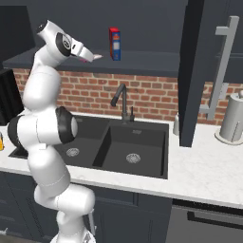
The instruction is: Pick the bar and place it on the digital scale for weighing, and close the cabinet.
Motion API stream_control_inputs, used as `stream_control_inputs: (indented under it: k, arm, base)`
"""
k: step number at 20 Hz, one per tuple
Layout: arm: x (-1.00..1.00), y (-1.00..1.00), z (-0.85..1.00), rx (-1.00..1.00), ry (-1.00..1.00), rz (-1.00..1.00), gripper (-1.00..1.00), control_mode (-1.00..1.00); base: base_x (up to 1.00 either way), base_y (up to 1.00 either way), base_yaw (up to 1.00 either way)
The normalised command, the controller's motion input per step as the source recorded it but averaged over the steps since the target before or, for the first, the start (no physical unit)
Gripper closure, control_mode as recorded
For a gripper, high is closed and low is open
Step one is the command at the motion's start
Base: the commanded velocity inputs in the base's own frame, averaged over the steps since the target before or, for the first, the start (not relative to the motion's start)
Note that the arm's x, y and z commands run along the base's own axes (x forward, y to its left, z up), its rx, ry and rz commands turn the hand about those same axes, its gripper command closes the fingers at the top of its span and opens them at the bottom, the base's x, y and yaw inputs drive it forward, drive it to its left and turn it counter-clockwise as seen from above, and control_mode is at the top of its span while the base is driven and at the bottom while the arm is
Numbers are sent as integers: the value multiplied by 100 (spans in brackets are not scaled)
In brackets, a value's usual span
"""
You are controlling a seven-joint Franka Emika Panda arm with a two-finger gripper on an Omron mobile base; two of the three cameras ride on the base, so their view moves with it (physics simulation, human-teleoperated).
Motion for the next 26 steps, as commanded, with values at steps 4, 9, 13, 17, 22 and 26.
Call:
stream_control_inputs:
  k: [4,9,13,17,22,26]
  arm:
    - [15,-2,-6,0,0,-2,-100,-100]
    - [17,-8,-2,0,0,-2,-100,-100]
    - [13,-18,-13,0,0,-2,-100,-100]
    - [1,-2,-41,0,5,-2,100,-100]
    - [-13,2,-66,0,1,0,100,-100]
    - [-16,10,-70,0,2,0,100,-100]
  base:
    - [0,0,0]
    - [0,0,0]
    - [0,0,0]
    - [0,0,0]
    - [0,0,0]
    - [0,0,0]
